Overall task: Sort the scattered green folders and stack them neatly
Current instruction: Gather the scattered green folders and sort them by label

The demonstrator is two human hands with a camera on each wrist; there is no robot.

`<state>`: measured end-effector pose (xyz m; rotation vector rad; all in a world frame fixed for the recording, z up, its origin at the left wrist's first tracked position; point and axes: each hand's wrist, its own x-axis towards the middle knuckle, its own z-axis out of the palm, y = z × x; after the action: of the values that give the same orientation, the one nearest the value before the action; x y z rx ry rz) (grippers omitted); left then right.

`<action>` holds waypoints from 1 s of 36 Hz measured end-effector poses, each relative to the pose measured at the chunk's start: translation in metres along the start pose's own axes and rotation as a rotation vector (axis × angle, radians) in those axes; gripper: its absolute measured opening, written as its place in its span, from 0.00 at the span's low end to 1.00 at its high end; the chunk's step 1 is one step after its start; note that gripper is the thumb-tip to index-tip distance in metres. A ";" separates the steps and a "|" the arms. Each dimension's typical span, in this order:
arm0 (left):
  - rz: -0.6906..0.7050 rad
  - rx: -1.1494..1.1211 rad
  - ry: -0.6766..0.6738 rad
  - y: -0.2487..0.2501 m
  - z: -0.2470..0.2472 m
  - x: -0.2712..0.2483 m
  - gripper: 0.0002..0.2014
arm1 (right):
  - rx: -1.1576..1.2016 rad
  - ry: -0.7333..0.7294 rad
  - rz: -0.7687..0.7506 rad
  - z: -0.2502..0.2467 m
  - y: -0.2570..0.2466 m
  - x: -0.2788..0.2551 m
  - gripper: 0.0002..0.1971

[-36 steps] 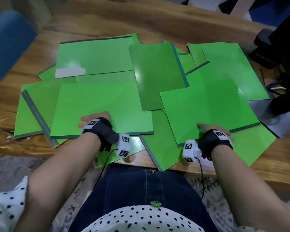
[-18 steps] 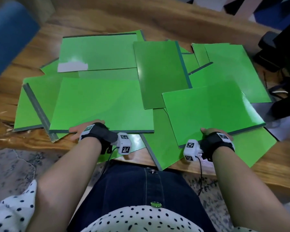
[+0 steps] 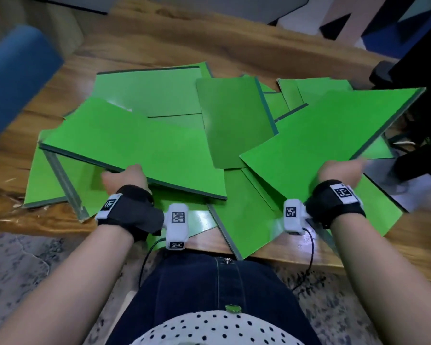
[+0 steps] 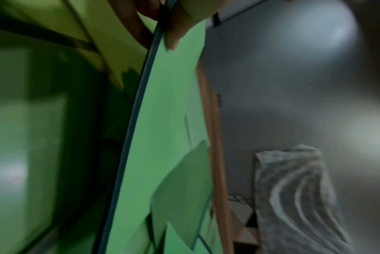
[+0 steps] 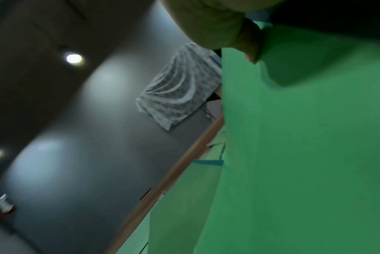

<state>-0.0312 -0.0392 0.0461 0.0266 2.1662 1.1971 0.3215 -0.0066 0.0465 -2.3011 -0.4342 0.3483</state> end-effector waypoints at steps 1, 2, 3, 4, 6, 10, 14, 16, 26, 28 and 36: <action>0.056 -0.031 -0.012 0.006 0.001 -0.005 0.30 | -0.009 0.007 -0.037 -0.005 -0.008 0.000 0.16; 0.089 -0.051 -0.031 0.012 0.001 -0.012 0.31 | -0.027 0.003 -0.069 -0.008 -0.016 0.000 0.15; 0.124 -0.075 -0.044 0.019 0.003 -0.019 0.32 | -0.045 -0.004 -0.099 -0.010 -0.022 0.001 0.14; 0.164 -0.102 -0.060 0.025 0.004 -0.023 0.31 | -0.055 -0.019 -0.137 -0.013 -0.028 0.001 0.15; 0.238 -0.137 -0.068 0.039 0.006 -0.036 0.29 | -0.035 -0.064 -0.228 -0.019 -0.039 0.002 0.16; 0.354 -0.165 -0.125 0.060 0.016 -0.048 0.23 | 0.025 -0.146 -0.479 -0.018 -0.055 0.014 0.16; 0.444 -0.166 -0.124 0.083 0.025 -0.048 0.14 | 0.053 -0.260 -0.572 -0.007 -0.075 0.024 0.18; 0.481 -0.184 -0.103 0.096 0.026 -0.047 0.10 | 0.092 -0.313 -0.544 0.002 -0.083 0.027 0.20; 0.611 -0.052 -0.089 0.116 0.038 -0.028 0.07 | -0.178 -0.554 -0.263 0.072 -0.072 0.026 0.24; 0.596 -0.057 -0.093 0.114 0.040 -0.022 0.11 | -0.258 -0.628 -0.166 0.081 -0.063 0.024 0.27; 0.501 -0.039 -0.063 0.112 0.044 0.003 0.09 | -0.391 -0.665 -0.071 0.108 -0.043 0.026 0.42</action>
<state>-0.0412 0.0605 0.1136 0.6134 2.1445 1.4834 0.2965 0.1008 0.0014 -2.4880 -0.9794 1.0847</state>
